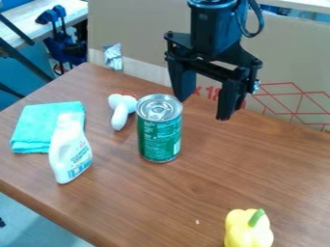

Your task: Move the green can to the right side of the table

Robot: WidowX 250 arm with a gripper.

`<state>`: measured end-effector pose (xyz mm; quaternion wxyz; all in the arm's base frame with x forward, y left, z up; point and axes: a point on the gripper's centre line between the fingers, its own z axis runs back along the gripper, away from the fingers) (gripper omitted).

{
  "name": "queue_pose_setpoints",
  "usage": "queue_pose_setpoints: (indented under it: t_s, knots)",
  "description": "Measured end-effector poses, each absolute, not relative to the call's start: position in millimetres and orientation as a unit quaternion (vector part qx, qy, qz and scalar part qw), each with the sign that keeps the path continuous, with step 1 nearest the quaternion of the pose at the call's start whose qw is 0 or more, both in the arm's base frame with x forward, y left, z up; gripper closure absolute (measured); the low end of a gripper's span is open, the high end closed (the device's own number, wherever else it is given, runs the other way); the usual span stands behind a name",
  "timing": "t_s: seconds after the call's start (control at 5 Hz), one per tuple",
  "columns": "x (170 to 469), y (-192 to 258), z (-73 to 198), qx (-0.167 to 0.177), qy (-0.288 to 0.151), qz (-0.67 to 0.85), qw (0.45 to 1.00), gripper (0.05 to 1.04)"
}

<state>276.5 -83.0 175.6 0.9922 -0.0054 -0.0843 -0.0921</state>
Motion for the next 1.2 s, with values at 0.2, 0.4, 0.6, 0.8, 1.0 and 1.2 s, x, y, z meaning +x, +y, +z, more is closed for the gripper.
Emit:
queue_pose_setpoints:
  t_s: [0.2,0.4,0.6,0.8,1.0,1.2]
  knots:
    - [275.2,-82.4,168.7,-0.004,-0.073,-0.093,0.993,0.083]
    - [285.9,-59.1,161.6,-0.009,-0.088,-0.1,0.991,0.083]
    - [293.6,-41.5,152.9,0.012,-0.112,-0.074,0.991,0.083]
    - [301.7,-37.5,144.2,0.012,-0.114,-0.079,0.99,0.083]
    - [314.8,-32.7,136.3,0.01,-0.111,-0.074,0.991,0.083]
    - [317.4,-30.5,127.0,-0.003,-0.099,-0.032,0.995,0.083]
